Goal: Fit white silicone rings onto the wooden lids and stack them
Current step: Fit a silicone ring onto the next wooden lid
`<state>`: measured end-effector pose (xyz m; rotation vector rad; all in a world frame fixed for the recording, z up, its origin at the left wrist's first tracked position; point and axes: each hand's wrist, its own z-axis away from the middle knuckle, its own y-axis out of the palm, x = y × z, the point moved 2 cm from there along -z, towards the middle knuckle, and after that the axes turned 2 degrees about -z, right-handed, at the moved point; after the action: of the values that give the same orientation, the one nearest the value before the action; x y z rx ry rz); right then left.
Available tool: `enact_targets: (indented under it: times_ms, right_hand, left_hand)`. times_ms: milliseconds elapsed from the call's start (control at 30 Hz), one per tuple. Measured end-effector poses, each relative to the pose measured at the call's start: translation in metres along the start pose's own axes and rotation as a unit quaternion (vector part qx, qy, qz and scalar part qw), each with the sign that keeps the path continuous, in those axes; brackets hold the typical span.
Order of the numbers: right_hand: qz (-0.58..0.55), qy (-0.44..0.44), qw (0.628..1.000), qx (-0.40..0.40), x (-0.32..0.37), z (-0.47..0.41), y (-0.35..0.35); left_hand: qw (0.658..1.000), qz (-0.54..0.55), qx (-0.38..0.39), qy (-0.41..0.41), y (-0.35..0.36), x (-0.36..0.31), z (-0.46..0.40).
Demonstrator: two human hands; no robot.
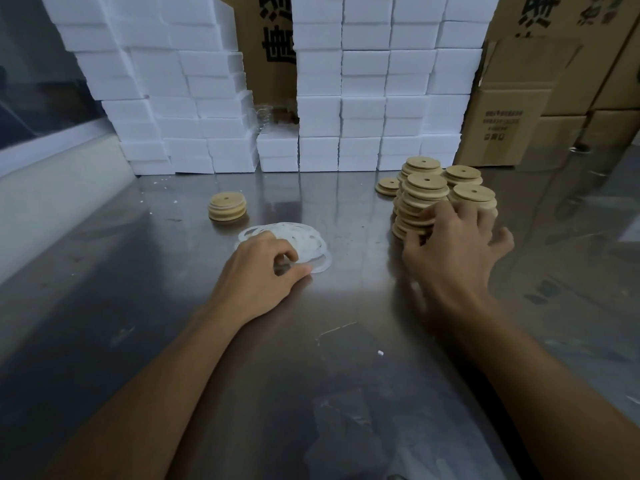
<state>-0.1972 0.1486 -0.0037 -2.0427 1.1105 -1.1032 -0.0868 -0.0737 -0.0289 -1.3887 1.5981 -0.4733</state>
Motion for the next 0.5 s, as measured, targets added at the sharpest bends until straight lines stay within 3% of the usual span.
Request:
enact_targets:
  times_ms: [167, 500]
  right_hand:
    - [-0.038, 0.021, 0.999, 0.010, -0.0070, -0.0030, 0.0007]
    - [-0.066, 0.013, 0.997, -0.046, -0.0103, -0.0061, 0.0044]
  left_hand:
    - [1.000, 0.009, -0.011, -0.005, 0.0007, 0.0008, 0.0010]
    - [1.000, 0.004, -0.012, -0.010, 0.0024, 0.0038, -0.0003]
